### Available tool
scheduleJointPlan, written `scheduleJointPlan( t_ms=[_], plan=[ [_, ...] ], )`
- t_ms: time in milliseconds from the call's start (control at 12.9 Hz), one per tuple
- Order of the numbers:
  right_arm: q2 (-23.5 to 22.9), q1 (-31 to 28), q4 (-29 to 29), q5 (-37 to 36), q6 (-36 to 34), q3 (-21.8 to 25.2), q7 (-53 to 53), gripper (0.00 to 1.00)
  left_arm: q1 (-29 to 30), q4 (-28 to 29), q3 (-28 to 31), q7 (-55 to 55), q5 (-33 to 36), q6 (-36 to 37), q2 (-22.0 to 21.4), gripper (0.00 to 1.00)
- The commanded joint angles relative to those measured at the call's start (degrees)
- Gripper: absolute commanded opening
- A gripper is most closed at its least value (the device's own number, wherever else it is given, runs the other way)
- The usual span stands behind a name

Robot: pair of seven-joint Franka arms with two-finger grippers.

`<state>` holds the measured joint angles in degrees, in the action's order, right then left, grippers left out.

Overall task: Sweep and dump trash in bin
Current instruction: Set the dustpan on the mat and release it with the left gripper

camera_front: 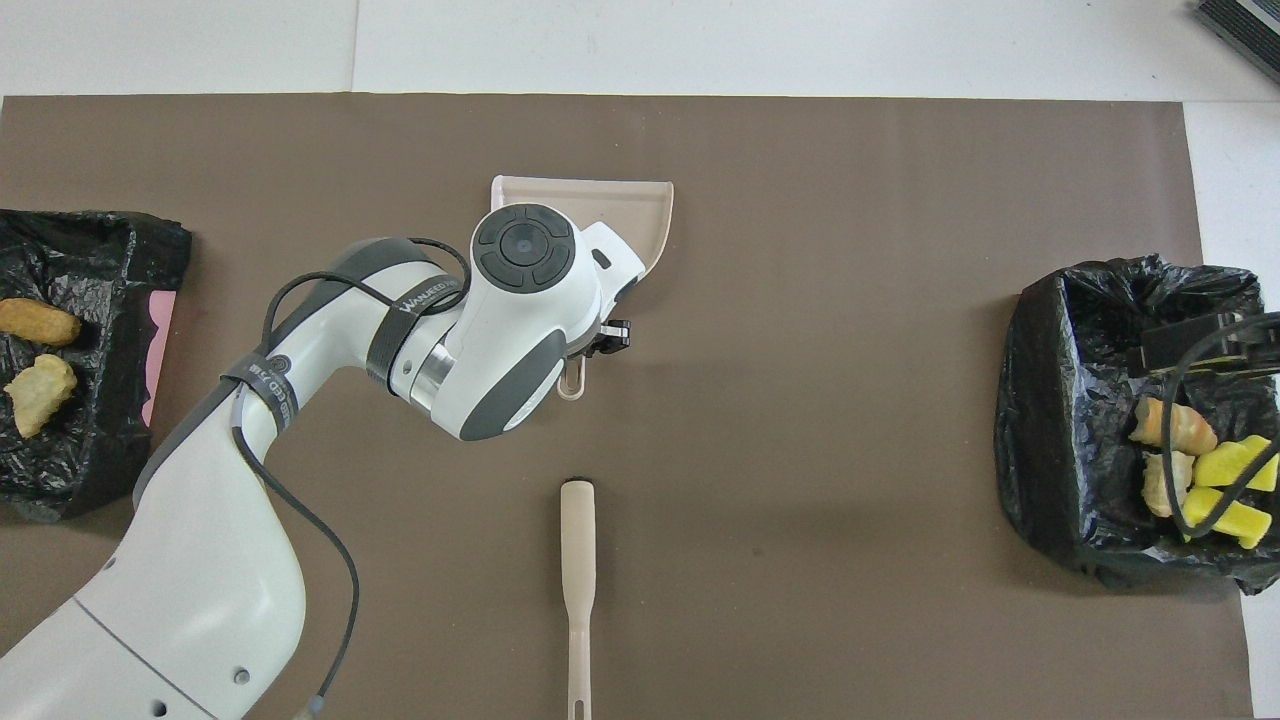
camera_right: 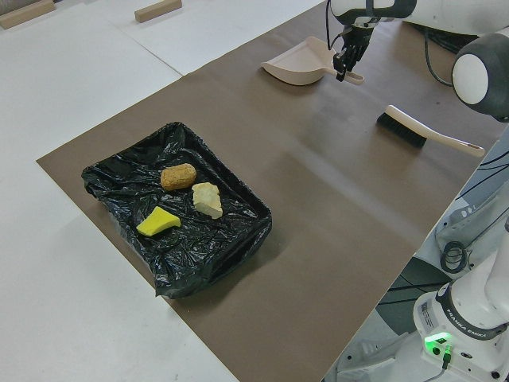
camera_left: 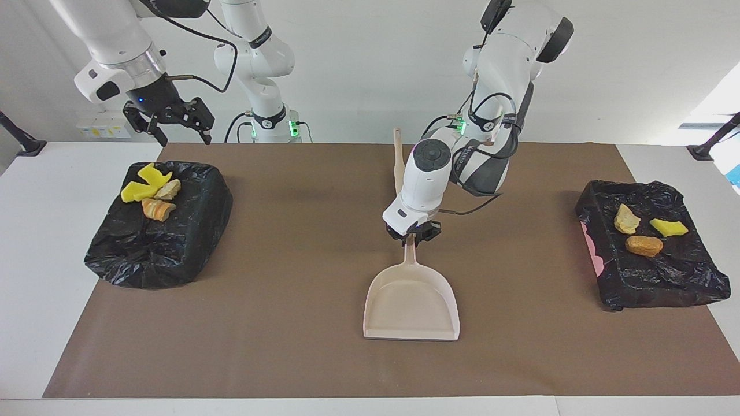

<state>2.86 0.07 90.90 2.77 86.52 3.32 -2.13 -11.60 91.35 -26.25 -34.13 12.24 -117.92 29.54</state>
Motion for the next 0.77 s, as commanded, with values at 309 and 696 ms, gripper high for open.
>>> scheduleJointPlan(
  t_ms=[309,696],
  plan=[
    [-1.88,0.28,-3.26,-1.45,2.96,-0.33,1.25,1.00,-0.18,0.93,3.82,0.72,1.47,4.35,-7.37,1.00],
    [-1.45,0.20,-2.74,-0.49,3.31,-0.42,1.25,1.00,0.00,4.17,12.25,14.77,-3.86,12.98,-20.89,1.00]
  ],
)
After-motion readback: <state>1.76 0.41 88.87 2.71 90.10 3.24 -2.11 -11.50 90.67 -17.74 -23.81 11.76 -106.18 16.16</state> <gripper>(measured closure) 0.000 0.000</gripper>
